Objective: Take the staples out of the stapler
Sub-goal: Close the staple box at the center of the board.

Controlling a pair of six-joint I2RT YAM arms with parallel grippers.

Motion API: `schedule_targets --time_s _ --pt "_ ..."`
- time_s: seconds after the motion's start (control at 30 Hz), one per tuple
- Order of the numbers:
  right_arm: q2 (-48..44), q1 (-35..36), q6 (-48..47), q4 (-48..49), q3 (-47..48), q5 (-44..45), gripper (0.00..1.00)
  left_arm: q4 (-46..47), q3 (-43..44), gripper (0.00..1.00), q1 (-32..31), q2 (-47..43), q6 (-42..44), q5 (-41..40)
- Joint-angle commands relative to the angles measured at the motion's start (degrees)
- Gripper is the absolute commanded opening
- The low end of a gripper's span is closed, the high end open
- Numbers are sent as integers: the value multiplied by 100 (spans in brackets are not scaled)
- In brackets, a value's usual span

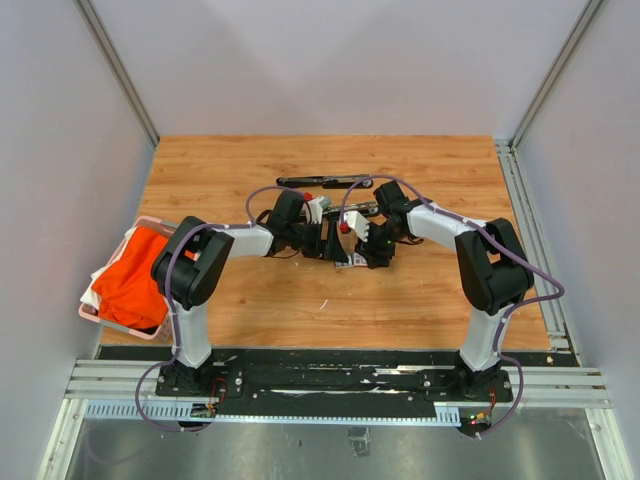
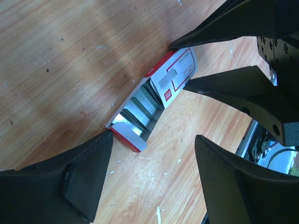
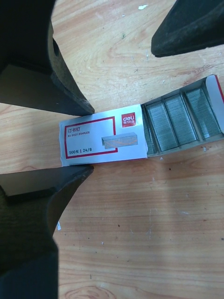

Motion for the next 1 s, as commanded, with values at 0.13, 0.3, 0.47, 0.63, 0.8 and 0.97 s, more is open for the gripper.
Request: schedule_targets --time_s 0.13,0.3,0.47,0.63,0.8,0.97 --pt "140 102 -125 -421 18 -148 42 -286 -28 77 -81 361 153 -401" --pt "142 162 -199 -479 38 -130 41 -291 22 77 -81 409 294 -577" --pt "215 237 -196 -549 103 -53 44 -281 139 77 -119 502 328 -665" --pt "220 247 -161 -550 119 -17 45 -249 175 77 -216 544 336 -644" --pt "212 247 -24 -487 124 21 46 -245 89 77 -318 540 152 -517" --pt "233 256 86 -486 157 52 46 -255 -7 77 -397 486 -11 -424"
